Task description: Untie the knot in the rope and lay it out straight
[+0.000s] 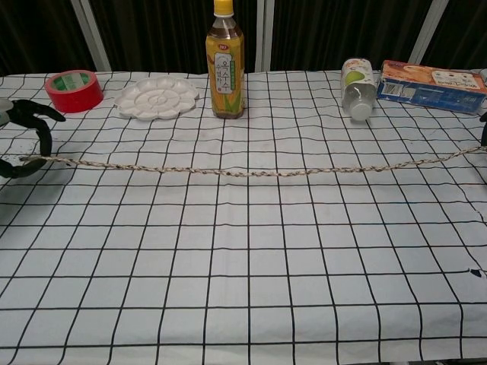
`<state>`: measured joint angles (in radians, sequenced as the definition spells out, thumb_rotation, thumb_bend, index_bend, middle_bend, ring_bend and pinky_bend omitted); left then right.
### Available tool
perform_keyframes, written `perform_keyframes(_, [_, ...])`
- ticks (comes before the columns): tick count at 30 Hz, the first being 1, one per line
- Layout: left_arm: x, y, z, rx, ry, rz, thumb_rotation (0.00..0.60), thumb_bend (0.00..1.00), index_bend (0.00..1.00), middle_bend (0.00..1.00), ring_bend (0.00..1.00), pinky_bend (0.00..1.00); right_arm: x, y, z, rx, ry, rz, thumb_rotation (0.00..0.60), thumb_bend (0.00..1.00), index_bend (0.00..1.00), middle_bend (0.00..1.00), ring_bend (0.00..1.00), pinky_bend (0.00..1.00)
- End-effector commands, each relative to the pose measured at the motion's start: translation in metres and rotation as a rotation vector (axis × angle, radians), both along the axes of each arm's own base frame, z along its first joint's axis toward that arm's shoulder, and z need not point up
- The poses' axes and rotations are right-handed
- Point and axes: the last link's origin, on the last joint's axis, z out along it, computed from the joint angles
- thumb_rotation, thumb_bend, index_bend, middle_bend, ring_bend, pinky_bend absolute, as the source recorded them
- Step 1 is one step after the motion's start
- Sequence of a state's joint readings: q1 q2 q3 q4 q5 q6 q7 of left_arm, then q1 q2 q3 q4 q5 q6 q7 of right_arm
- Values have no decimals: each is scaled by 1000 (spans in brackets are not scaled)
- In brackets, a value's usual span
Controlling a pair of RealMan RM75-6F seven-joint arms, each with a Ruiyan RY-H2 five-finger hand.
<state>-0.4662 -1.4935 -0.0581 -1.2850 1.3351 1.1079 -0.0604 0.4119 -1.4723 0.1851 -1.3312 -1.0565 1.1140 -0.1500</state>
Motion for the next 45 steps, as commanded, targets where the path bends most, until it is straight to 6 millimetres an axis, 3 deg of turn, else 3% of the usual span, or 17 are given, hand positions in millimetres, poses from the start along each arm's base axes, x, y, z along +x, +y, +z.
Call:
perform_keyframes(1, [-3, 0, -1, -6, 2, 6, 600, 420, 590, 123, 0, 0, -3, 0, -4, 9, 1, -10, 600, 522, 624, 182, 0, 0])
perform_keyframes(14, [-9, 1, -8, -19, -3, 19, 600, 418, 583, 123, 0, 0, -8, 0, -21, 32, -6, -18, 600, 522, 591, 170, 0, 0])
perform_keyframes(18, [-10, 0, -10, -29, 1, 22, 600, 415, 544, 123, 0, 0, -10, 2, -25, 42, -6, -20, 600, 505, 504, 151, 0, 0])
perform_keyframes(23, [-10, 0, -11, -39, 2, 28, 600, 378, 422, 118, 0, 0, -10, 6, -26, 51, -10, -22, 600, 350, 330, 114, 0, 0])
perform_keyframes(31, [-7, -2, -7, -29, -7, 29, 600, 262, 296, 102, 0, 0, -5, 8, -17, 13, -35, -9, 600, 153, 238, 95, 0, 0])
perform_keyframes(35, [-1, -3, 16, 39, -53, 12, 600, 218, 248, 87, 0, 0, 1, 11, 3, -46, -56, 21, 600, 130, 219, 91, 0, 0])
perform_keyframes(39, [-1, -8, 54, 134, -44, 1, 600, 207, 248, 88, 0, 0, 6, 20, 34, -90, -59, 65, 600, 168, 211, 105, 0, 0])
perform_keyframes(45, [-15, -37, 112, 287, 40, 23, 600, 187, 272, 88, 0, 0, 10, 50, 83, -157, -48, 153, 600, 204, 207, 126, 0, 0])
